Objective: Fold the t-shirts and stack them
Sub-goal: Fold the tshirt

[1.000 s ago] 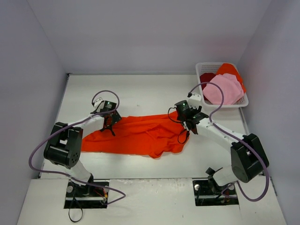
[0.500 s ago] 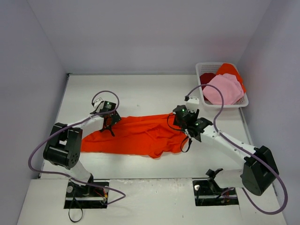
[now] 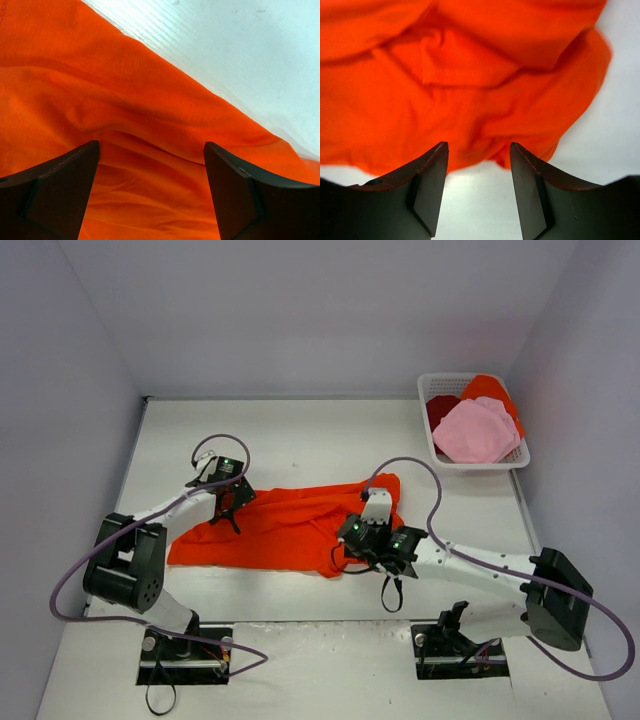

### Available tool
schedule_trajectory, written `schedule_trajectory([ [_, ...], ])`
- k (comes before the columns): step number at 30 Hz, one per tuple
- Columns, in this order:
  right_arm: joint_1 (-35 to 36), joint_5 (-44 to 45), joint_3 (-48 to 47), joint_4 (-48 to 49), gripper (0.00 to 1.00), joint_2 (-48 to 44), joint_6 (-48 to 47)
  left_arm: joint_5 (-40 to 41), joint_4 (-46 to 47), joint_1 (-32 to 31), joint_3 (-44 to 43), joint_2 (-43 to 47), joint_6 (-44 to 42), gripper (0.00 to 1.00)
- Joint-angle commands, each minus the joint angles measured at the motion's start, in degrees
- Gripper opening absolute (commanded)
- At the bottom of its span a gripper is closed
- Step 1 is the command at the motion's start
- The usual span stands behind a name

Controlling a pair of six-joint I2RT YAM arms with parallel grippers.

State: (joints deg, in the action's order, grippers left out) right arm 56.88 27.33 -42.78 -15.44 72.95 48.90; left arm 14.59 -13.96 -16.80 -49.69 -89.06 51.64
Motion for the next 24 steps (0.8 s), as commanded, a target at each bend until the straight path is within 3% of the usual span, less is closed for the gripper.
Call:
schedule_trajectory([
  [1,5.4,1.8,0.9,-2.0,0.49,-0.3,8.1,0.4,-0.7,0.4,-0.3,3.0,0.0,0.8],
  [11,17.4,4.8,-4.3,-3.2,0.47,11.5,15.3,0.7,-1.1,0.5,0.3,3.7,0.1,0.8],
  [24,18.8,6.9,-5.8,-3.3,0.45,14.8,16.4,0.5,-0.1,0.5,1.3,3.2,0.1,0.8],
])
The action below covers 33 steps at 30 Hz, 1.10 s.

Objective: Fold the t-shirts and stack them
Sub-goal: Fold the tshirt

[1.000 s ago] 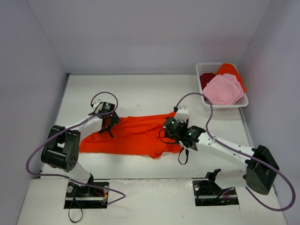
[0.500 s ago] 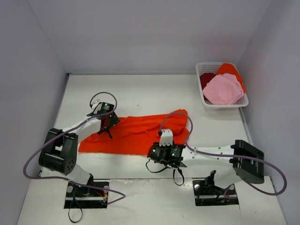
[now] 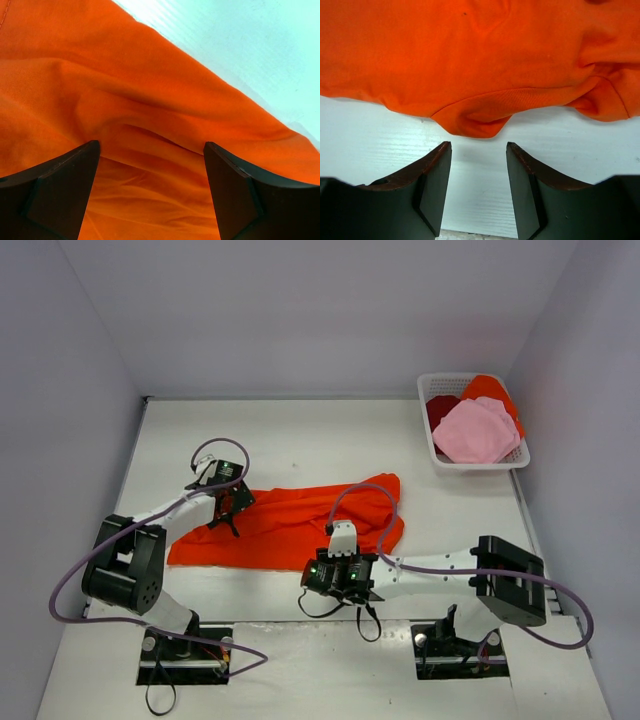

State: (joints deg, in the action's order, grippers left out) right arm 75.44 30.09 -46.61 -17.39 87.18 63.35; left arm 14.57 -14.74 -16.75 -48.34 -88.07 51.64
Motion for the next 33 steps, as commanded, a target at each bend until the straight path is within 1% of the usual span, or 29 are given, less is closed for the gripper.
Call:
schedule_trajectory([
  [1,0.3,4.1,-1.9,-1.3,0.44,1.2,2.2,0.5,0.7,0.5,-0.1,2.1,0.1,0.8],
  [7,0.4,5.8,-1.7,-1.3,0.43,3.7,3.2,0.8,1.0,0.5,-0.1,1.9,-0.1,0.8],
  [13,0.4,8.4,-3.7,-1.1,0.35,6.0,2.3,0.8,1.2,0.6,-0.4,1.1,-0.3,0.8],
  [16,0.5,8.8,-5.0,-1.1,0.33,7.5,1.7,0.8,1.5,0.6,-0.4,0.7,-0.4,0.8],
  [29,0.4,9.5,-6.7,-1.1,0.33,8.2,0.4,0.6,1.6,1.2,-0.4,0.9,-1.0,0.8],
  [32,0.4,9.2,-6.6,-1.0,0.29,8.9,0.6,0.4,1.7,1.2,-0.4,0.8,-0.9,0.8],
  [33,0.4,9.0,-6.6,-1.0,0.24,9.1,0.7,0.4,1.7,1.2,-0.4,0.8,-0.9,0.8],
])
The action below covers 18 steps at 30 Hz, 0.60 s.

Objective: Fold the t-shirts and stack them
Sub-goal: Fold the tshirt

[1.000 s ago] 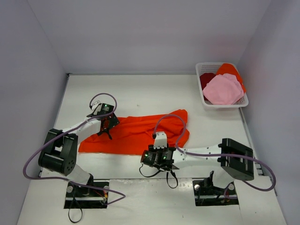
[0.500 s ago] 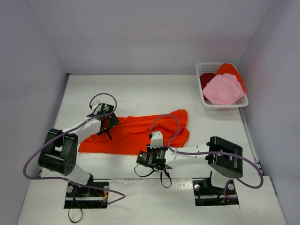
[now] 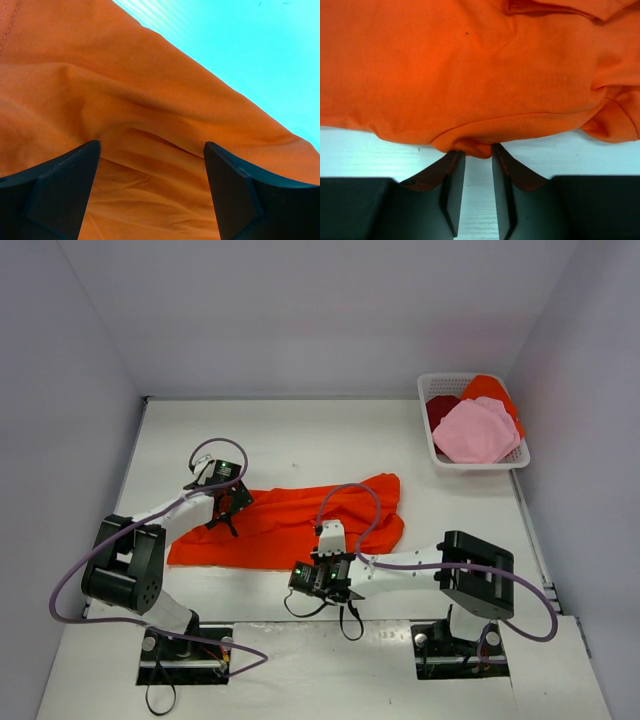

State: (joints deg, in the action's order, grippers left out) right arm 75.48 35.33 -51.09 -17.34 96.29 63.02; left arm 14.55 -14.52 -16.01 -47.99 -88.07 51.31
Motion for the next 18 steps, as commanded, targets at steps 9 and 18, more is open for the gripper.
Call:
schedule_trajectory([
  [9,0.6,3.0,-0.9,-1.4,0.03,-2.9,1.0,0.4,1.3,0.5,-0.7,1.2,-0.7,0.8],
  [18,0.7,0.6,-7.9,-3.7,0.0,-3.7,-7.8,0.0,1.7,0.5,-0.1,1.2,-0.3,0.8],
])
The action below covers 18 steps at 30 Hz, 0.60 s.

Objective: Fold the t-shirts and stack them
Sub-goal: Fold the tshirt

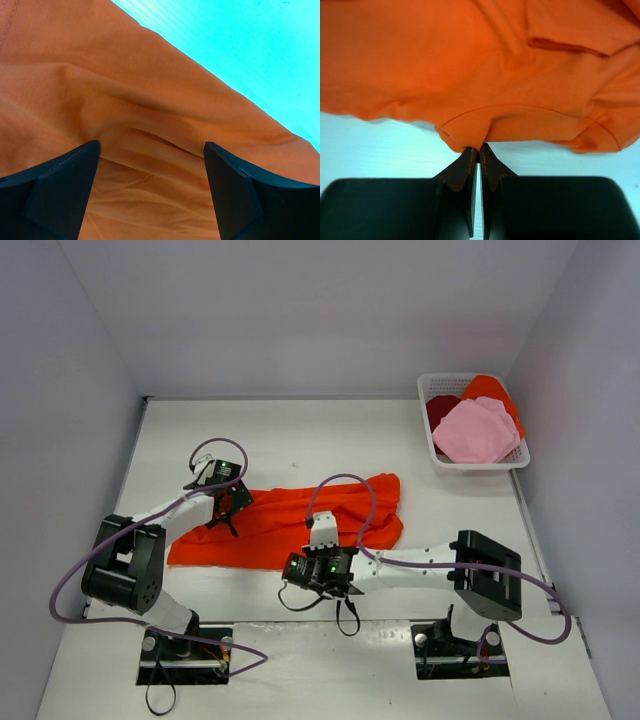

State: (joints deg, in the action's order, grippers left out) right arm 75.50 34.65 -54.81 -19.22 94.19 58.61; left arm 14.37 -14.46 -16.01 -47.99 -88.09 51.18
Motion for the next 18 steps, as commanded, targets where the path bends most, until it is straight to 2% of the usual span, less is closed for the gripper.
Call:
schedule_trajectory([
  [1,0.8,1.1,-5.3,-2.0,0.0,-1.4,-3.9,0.2,1.6,0.5,0.0,1.2,-0.2,0.8],
  [9,1.1,-2.8,-5.2,-3.2,0.0,-2.4,-5.3,0.2,1.9,0.5,0.8,1.6,-0.3,0.8],
  [18,1.7,-4.6,-2.1,-4.7,0.0,-11.7,-5.3,0.0,2.2,0.5,1.3,1.6,-0.3,0.8],
])
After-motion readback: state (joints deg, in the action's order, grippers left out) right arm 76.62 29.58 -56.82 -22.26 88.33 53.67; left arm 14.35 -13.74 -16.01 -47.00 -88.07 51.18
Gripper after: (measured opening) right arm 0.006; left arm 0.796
